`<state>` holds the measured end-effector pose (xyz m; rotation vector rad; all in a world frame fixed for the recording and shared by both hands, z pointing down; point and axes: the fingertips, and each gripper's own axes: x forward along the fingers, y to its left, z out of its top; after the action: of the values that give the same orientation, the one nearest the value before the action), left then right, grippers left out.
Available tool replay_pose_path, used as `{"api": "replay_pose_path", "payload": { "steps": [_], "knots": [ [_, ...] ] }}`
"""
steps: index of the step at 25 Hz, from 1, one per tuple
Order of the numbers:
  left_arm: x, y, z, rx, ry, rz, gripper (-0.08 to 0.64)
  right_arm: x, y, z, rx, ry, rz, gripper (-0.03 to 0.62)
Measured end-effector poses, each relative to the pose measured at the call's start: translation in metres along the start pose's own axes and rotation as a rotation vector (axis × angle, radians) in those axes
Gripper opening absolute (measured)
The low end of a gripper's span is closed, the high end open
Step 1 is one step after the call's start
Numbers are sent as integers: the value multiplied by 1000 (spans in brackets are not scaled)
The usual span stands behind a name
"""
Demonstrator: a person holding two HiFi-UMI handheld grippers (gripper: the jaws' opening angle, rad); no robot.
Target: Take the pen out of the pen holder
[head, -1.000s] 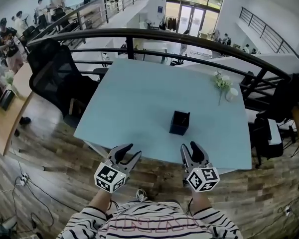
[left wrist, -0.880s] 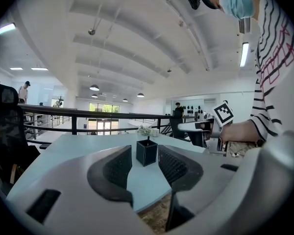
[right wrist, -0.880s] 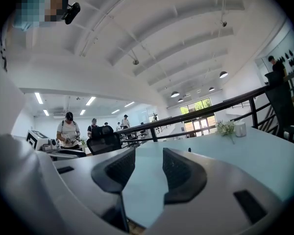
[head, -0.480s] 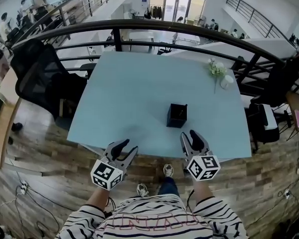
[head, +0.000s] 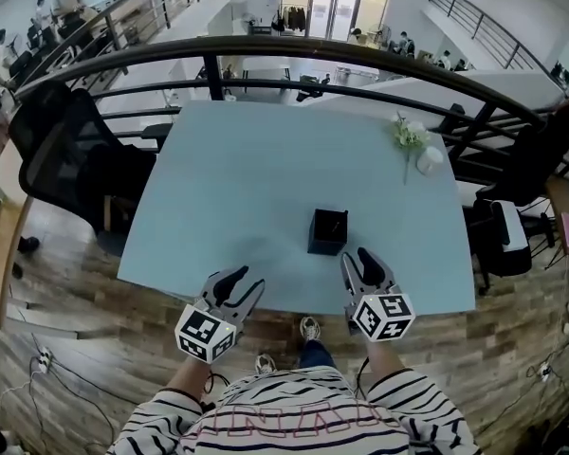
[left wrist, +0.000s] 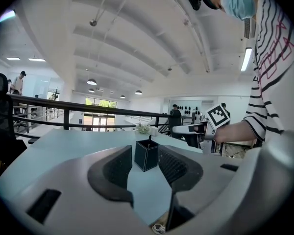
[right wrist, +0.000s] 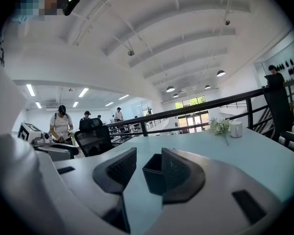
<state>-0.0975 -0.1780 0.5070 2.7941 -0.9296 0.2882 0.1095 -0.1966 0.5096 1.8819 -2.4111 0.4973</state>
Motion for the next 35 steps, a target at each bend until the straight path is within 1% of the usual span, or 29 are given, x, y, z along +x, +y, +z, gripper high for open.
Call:
{"api": "replay_pose_path", "payload": {
  "steps": [9,16,21,35],
  "knots": [
    [37,10,11,-24,-1,21,147,35,-26,4,5,30,18,164],
    [62,25,19,-25,-13,45,147,65,-43,7,-16,55,32,163],
    [72,34,22,-23,-14,74,147,84,-55,8,-36,70,42,161],
    [86,50,21,-37,-1,151,147,131,-74,-12,-69,133,75,160]
  ]
}}
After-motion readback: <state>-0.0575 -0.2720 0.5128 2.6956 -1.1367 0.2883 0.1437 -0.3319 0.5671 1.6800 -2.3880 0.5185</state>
